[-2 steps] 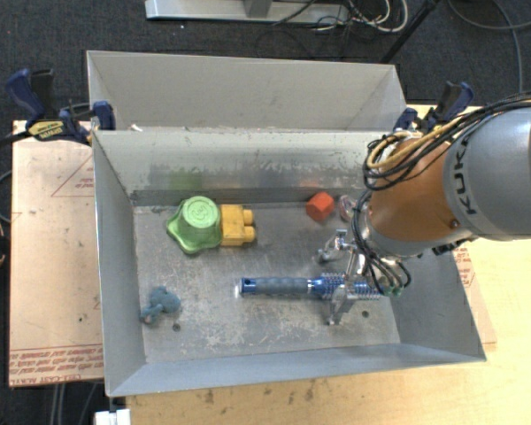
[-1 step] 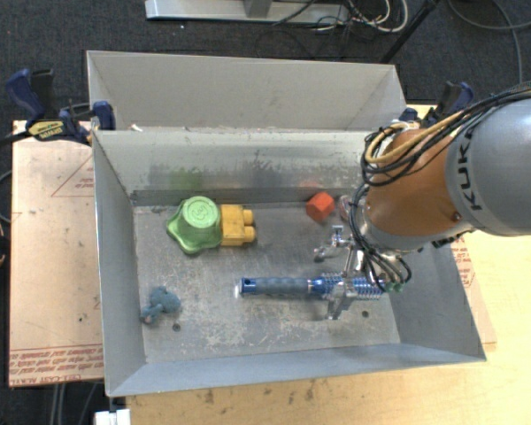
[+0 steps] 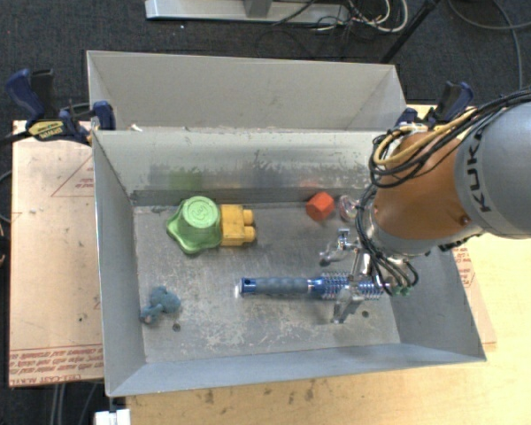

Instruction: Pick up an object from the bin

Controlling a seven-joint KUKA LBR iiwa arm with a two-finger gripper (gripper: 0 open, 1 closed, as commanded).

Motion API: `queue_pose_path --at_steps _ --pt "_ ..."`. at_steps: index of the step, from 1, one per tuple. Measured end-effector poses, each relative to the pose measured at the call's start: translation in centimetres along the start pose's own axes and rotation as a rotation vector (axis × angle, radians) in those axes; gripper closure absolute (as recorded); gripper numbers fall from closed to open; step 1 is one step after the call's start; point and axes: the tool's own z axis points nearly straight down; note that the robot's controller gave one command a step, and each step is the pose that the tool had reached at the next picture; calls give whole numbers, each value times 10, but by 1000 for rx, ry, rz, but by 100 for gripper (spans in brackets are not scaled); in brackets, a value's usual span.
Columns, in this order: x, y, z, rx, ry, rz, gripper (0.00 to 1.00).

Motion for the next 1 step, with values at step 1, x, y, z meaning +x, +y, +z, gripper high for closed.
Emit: queue_pose_path --at_steps 1 --pt "-15 -8 33 -3 2 118 0"
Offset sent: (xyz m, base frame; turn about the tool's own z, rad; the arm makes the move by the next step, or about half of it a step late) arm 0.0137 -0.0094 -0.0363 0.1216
